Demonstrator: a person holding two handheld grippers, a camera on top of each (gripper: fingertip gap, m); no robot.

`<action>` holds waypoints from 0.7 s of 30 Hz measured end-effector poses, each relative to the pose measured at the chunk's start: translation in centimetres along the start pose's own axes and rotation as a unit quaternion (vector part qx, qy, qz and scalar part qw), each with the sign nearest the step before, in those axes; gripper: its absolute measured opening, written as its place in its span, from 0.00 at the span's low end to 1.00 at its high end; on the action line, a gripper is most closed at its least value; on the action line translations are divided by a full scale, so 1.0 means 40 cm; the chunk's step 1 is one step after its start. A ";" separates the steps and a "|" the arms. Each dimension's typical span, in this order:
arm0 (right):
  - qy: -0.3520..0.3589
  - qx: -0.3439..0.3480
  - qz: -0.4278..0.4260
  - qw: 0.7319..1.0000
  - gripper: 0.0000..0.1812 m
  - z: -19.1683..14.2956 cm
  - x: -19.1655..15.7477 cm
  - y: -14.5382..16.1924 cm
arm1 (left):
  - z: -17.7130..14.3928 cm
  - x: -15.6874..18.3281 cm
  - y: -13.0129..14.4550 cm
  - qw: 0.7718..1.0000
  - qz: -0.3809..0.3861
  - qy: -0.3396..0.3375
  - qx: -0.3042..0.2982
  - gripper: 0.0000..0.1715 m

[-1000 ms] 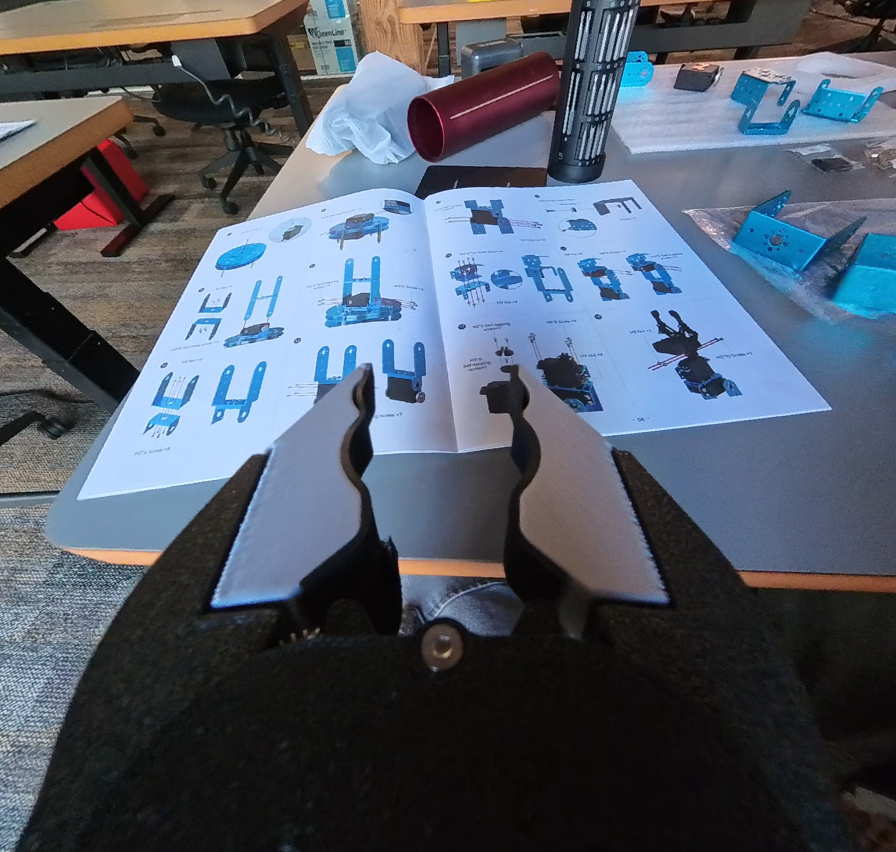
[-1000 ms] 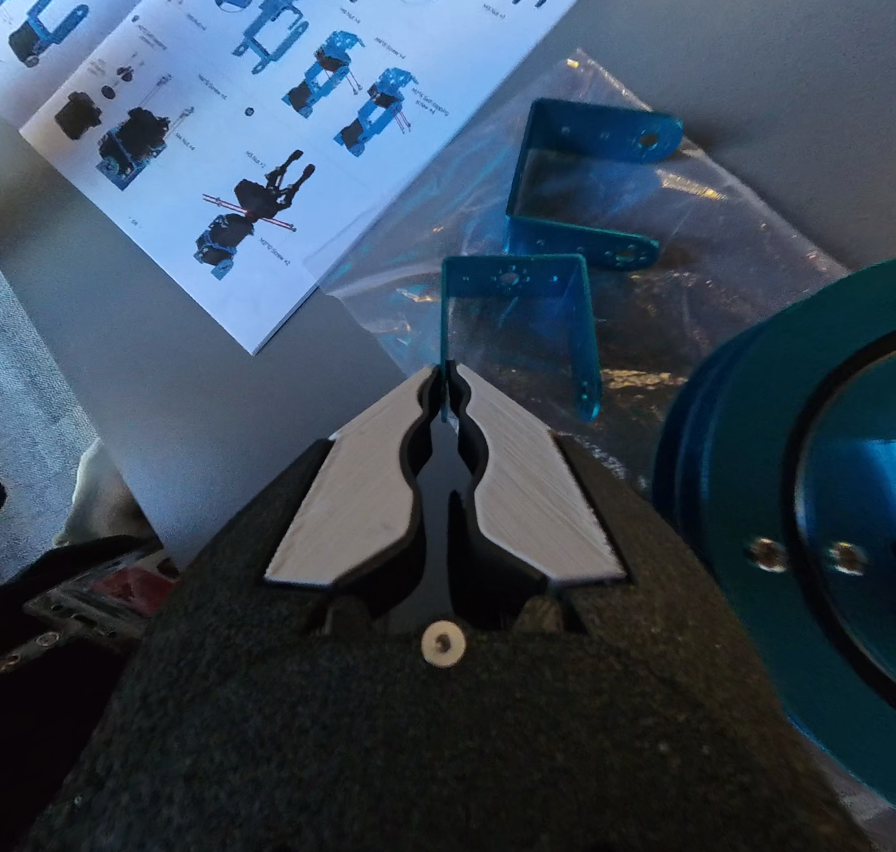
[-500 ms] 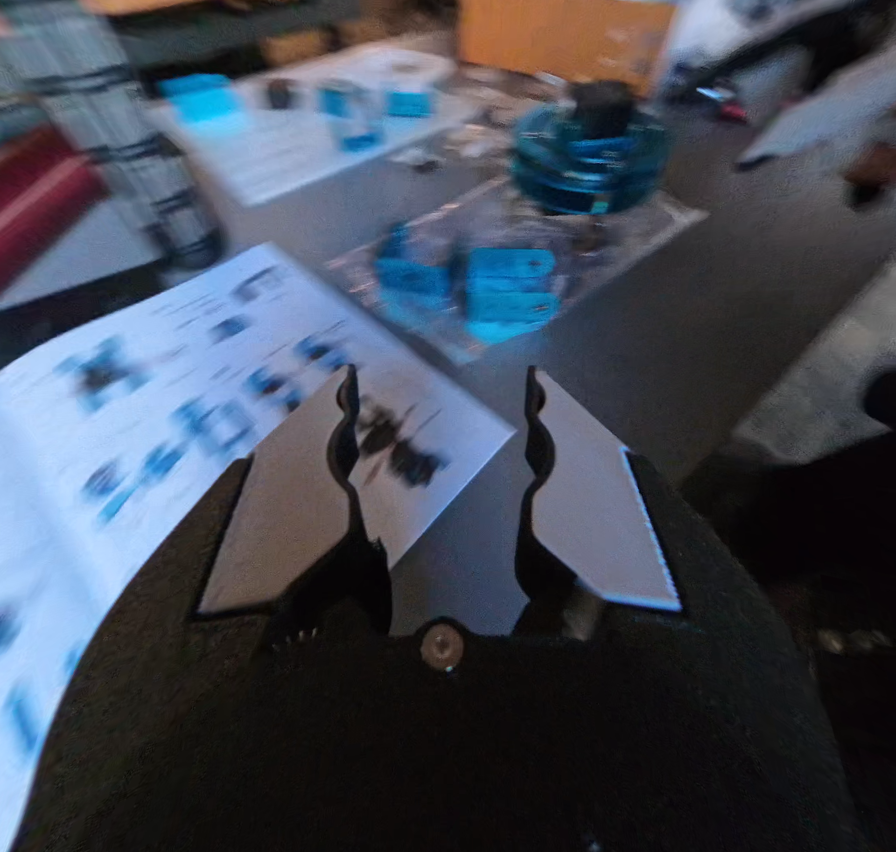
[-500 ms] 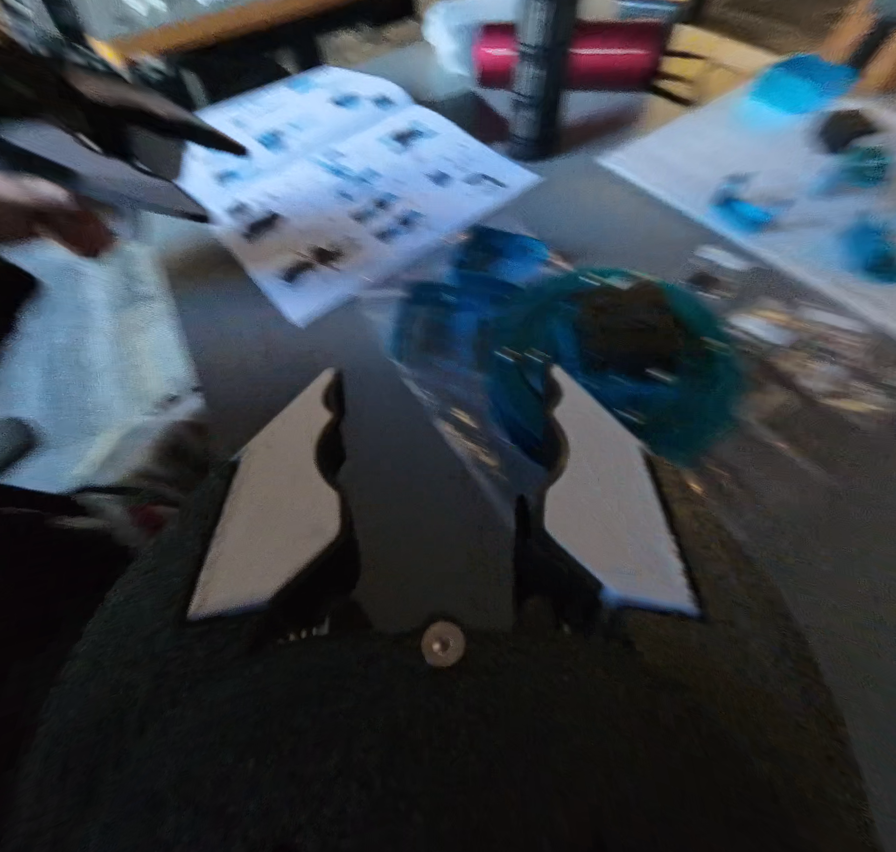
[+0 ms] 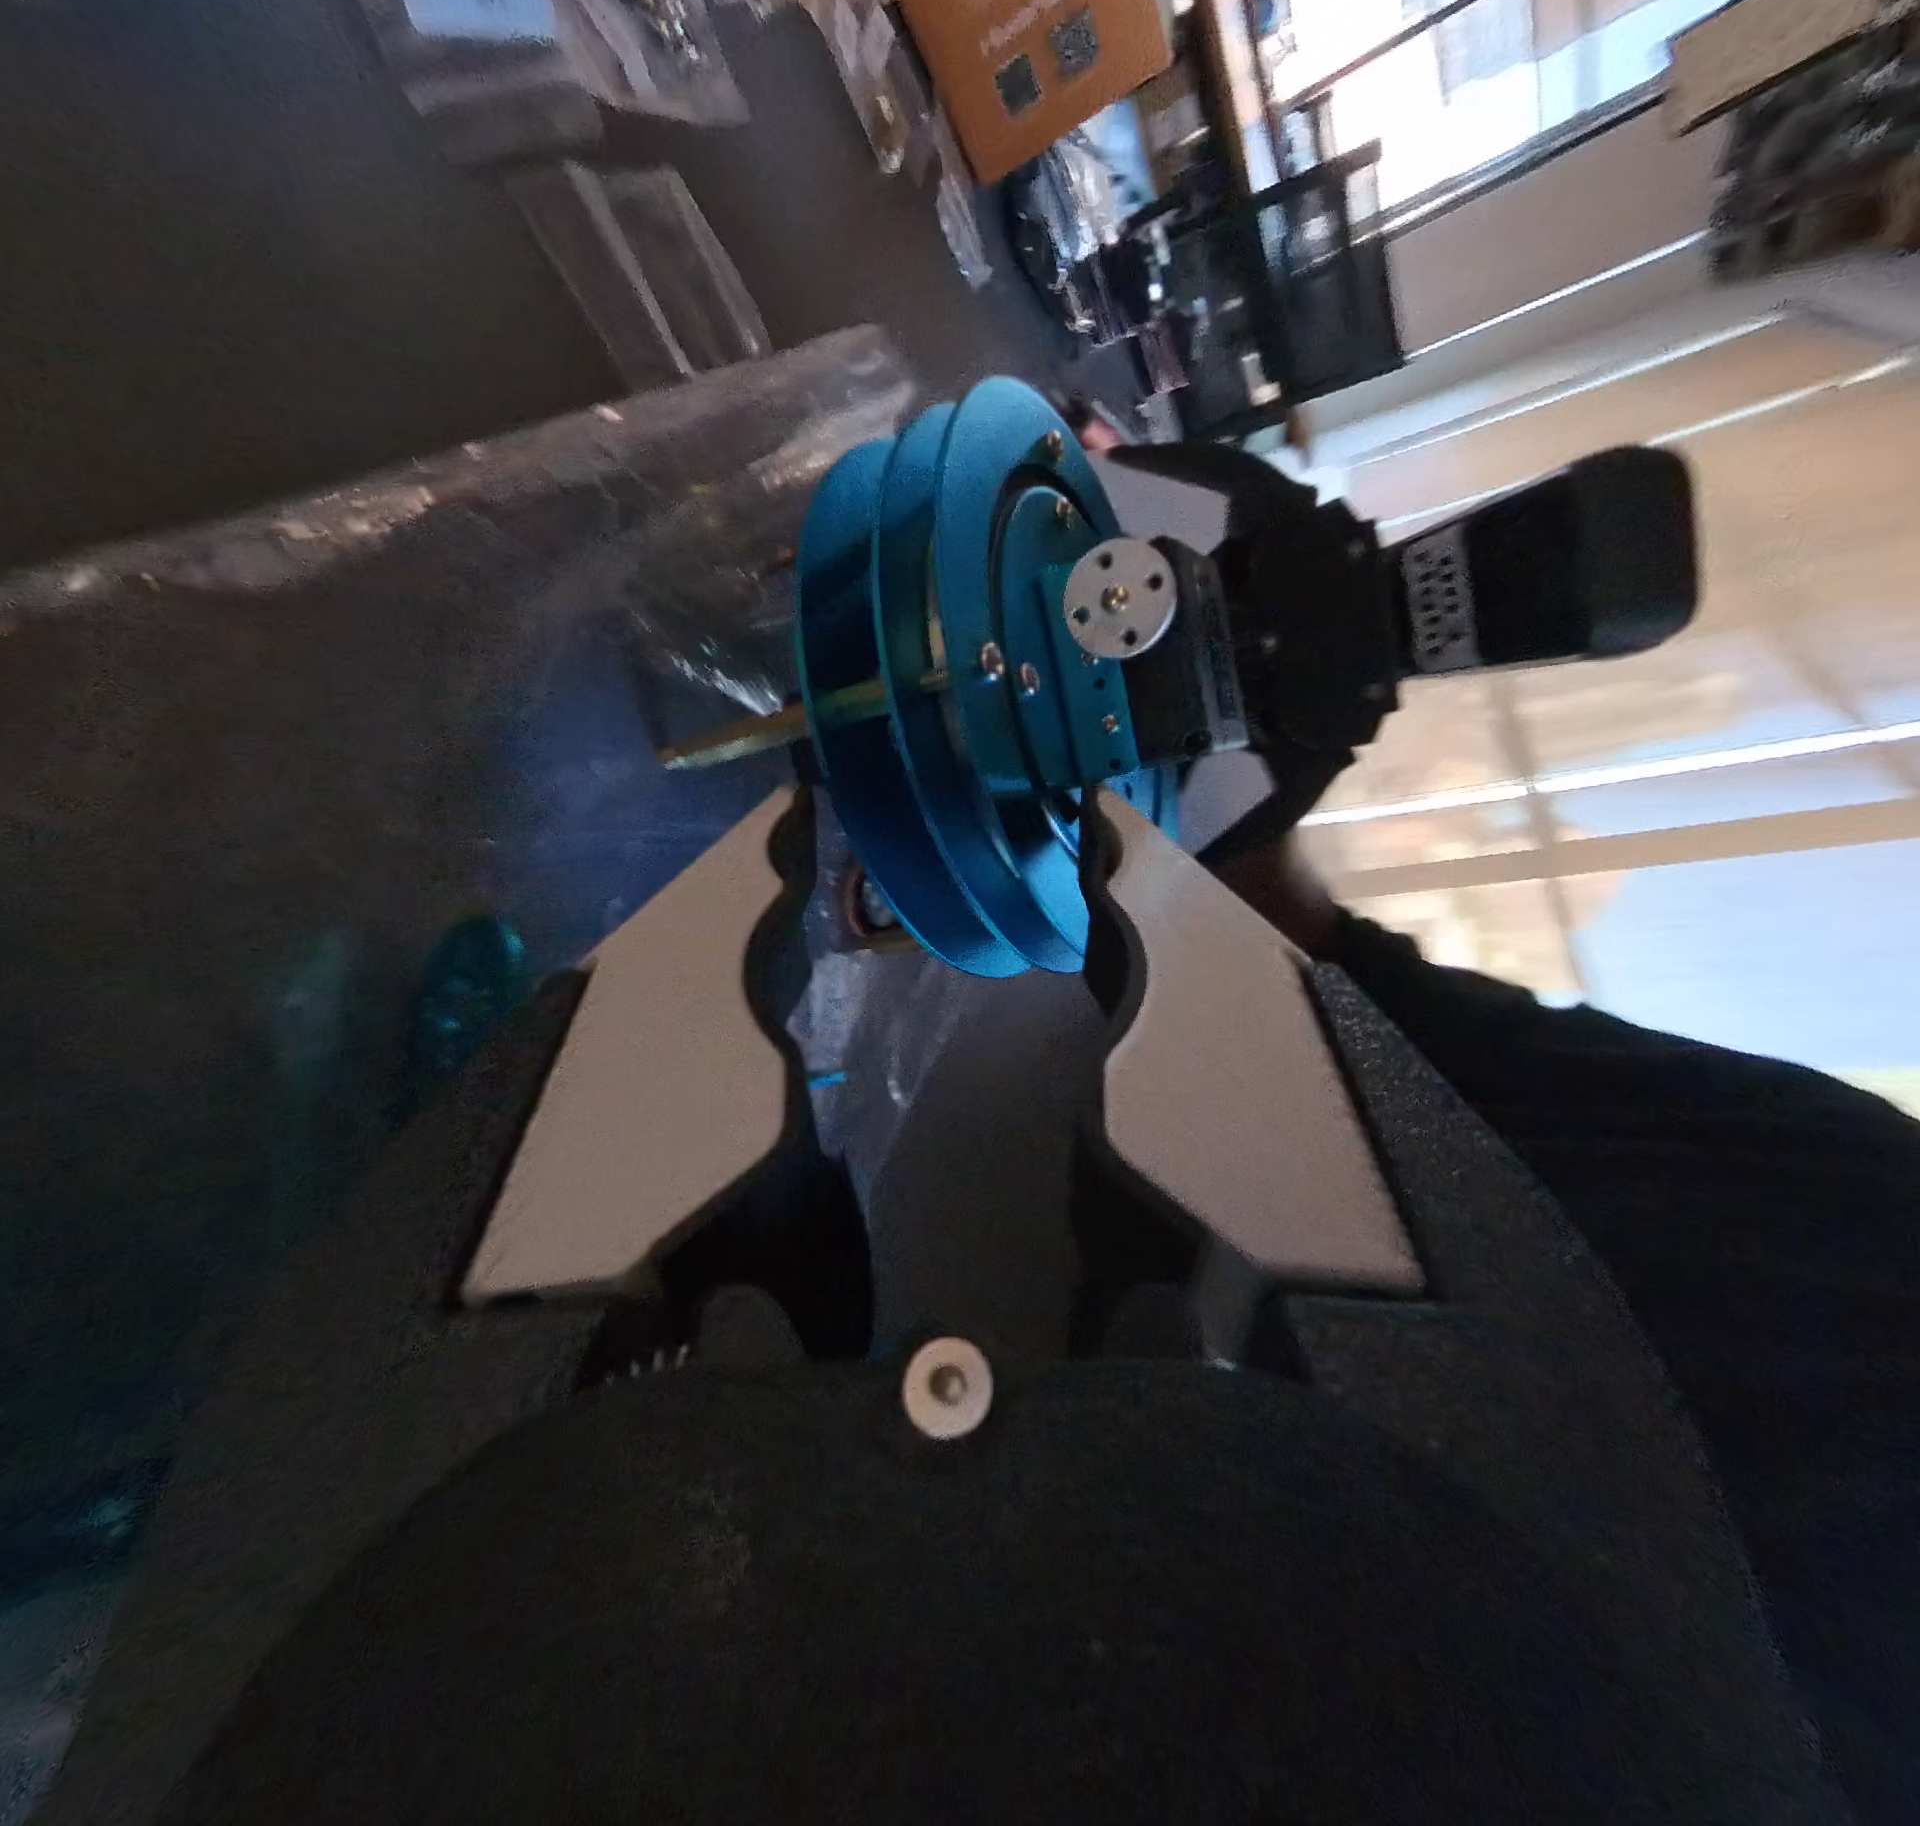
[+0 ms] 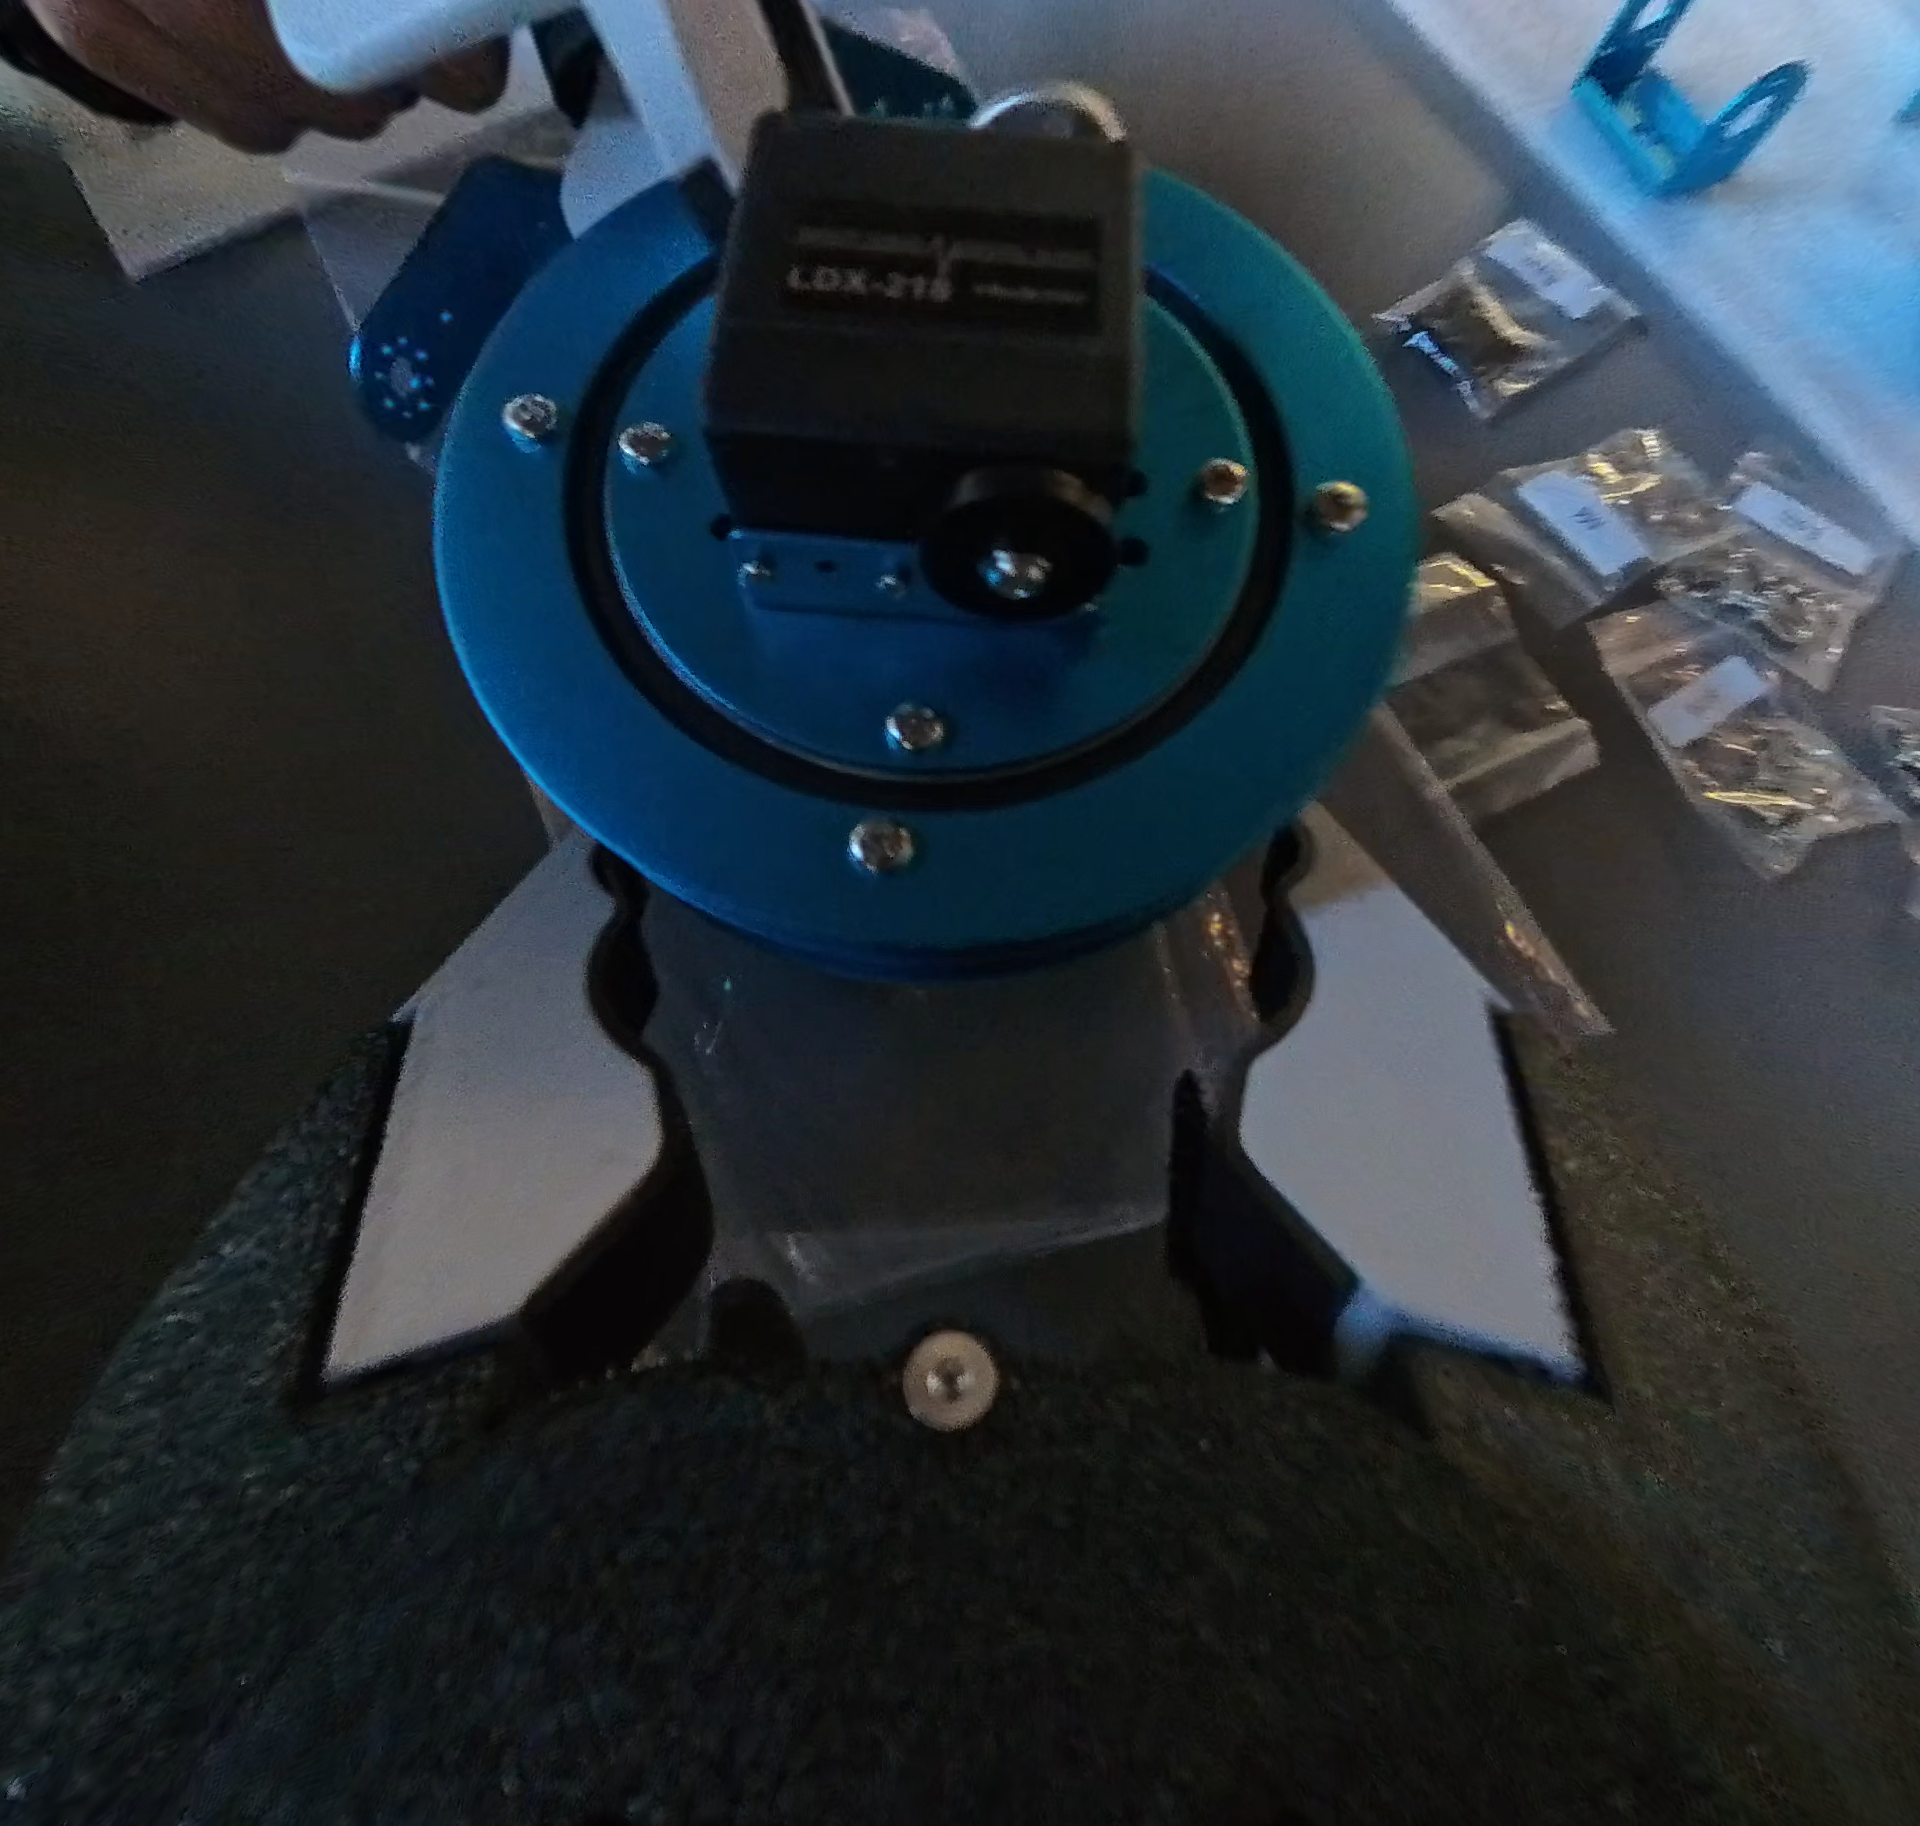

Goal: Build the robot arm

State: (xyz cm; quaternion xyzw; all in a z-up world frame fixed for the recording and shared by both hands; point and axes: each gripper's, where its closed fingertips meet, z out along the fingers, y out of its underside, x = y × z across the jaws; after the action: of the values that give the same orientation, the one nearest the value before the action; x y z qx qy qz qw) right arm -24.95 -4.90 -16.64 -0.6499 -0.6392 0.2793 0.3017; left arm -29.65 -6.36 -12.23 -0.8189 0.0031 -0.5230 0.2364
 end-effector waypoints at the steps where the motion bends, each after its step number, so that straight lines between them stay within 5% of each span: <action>1: -0.002 -0.003 -0.003 1.000 0.64 0.003 0.001 0.003 | 0.006 0.005 0.003 0.999 -0.026 0.025 0.003 0.28; 7: -0.017 -0.006 0.011 1.000 0.61 -0.008 0.003 -0.012 | -0.001 0.030 -0.013 0.997 -0.049 0.057 0.033 0.24; 11: -0.012 0.019 -0.001 1.000 0.61 -0.048 0.039 -0.114 | -0.053 0.093 -0.089 0.996 -0.031 0.069 0.048 0.24; 15: 0.005 -0.007 -0.069 0.998 0.61 -0.048 0.167 -0.268 | -0.142 0.123 -0.266 0.993 -0.002 0.050 0.107 0.23; 21: -0.070 -0.002 -0.148 0.987 0.61 0.065 0.442 -0.495 | -0.266 0.066 -0.600 0.966 -0.029 -0.016 0.256 0.21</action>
State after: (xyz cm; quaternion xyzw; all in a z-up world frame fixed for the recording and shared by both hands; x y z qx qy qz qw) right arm -39.55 12.87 -3.14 -0.5281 -0.7482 0.2748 0.2928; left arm -43.40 10.20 3.01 -0.7391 -0.1585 -0.4999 0.4228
